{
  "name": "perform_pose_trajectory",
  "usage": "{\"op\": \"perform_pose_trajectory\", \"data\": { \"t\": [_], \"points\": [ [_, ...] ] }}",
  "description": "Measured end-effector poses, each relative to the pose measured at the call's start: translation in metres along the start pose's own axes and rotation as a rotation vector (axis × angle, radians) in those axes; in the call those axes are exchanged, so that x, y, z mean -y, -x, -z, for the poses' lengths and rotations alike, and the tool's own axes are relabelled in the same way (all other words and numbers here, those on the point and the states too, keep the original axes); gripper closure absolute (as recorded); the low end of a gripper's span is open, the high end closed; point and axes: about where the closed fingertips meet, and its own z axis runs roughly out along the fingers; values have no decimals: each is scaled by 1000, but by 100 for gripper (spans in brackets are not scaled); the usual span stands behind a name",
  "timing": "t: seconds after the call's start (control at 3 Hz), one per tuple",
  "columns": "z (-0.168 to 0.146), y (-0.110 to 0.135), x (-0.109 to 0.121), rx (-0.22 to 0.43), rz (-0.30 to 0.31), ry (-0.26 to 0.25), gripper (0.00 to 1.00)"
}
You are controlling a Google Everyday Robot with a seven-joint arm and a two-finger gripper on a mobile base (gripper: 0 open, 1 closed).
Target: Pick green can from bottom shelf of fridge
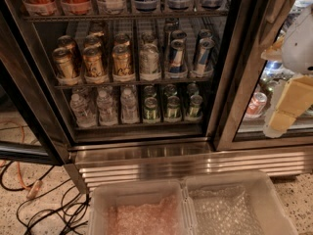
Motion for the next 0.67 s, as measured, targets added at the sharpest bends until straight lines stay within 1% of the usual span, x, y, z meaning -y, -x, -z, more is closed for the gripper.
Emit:
{"op": "perform_pose_trajectory", "data": {
  "t": [0.33,0.67],
  "points": [
    [0,0,0,0,0,0,0],
    [-23,1,-6,62,-26,22,0]
  ]
}}
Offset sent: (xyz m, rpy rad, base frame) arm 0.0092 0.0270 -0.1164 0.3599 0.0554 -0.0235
